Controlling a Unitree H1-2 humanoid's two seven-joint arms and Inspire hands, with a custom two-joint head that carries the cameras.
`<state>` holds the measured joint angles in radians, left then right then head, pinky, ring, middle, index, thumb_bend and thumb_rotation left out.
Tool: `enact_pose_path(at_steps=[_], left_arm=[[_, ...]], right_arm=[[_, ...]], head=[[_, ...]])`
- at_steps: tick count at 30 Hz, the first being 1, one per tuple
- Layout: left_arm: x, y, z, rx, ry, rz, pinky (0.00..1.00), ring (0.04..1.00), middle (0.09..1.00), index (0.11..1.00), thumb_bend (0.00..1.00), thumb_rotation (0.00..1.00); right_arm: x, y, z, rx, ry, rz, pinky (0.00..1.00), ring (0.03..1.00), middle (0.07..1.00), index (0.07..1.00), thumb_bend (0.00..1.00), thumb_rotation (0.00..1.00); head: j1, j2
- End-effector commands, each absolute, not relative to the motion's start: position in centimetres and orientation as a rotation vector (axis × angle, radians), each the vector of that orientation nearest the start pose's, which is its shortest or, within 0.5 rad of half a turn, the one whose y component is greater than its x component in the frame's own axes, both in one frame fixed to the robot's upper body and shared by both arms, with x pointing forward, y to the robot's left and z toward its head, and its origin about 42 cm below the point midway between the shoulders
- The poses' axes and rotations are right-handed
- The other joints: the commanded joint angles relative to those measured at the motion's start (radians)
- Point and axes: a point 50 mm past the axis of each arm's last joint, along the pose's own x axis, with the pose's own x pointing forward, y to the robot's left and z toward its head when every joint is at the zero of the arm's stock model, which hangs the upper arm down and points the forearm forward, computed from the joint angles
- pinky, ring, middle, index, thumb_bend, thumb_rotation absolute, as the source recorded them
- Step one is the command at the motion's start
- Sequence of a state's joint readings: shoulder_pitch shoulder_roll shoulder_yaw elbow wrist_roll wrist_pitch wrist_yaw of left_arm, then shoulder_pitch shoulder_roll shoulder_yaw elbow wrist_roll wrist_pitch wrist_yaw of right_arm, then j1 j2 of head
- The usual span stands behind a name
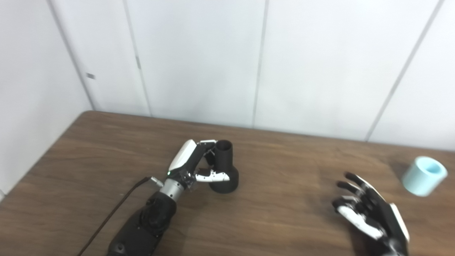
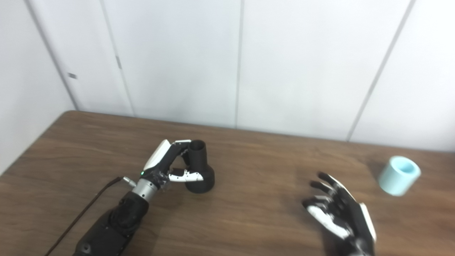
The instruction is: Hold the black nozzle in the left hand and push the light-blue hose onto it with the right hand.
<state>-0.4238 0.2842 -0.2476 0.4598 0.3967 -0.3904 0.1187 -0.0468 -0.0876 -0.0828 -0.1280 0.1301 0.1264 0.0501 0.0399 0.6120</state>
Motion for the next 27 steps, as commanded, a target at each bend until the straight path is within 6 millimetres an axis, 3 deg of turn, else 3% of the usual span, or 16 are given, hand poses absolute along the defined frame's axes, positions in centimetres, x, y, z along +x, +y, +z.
enact_pose_path(at_steps=[1,17,22,27], left_arm=[[39.3,21.3,11.6,0.673,-0.394,-0.322,0.43,0.417,0.475,0.537,0.5,0.0],[36.4,13.0,7.5,0.569,-0.349,-0.493,0.41,0.412,0.471,0.531,0.5,0.0],[36.1,12.4,6.9,0.565,-0.334,-0.516,0.41,0.419,0.467,0.526,0.5,0.0],[36.1,13.2,6.4,0.589,-0.316,-0.535,0.41,0.417,0.464,0.533,0.5,0.0]], right_arm=[[30.5,-25.3,15.8,0.041,-0.17,0.003,0.41,0.509,0.673,0.728,0.55,0.16],[30.4,-26.3,16.4,0.054,-0.221,-0.023,0.4,0.497,0.651,0.724,0.59,0.17],[30.5,-27.0,17.2,0.046,-0.239,-0.024,0.4,0.5,0.65,0.722,0.61,0.19],[31.5,-29.0,18.8,-0.046,-0.293,-0.003,0.42,0.511,0.657,0.733,0.64,0.17]], head=[[0.0,0.001],[-0.137,0.022],[-0.171,0.022],[-0.23,0.01]])
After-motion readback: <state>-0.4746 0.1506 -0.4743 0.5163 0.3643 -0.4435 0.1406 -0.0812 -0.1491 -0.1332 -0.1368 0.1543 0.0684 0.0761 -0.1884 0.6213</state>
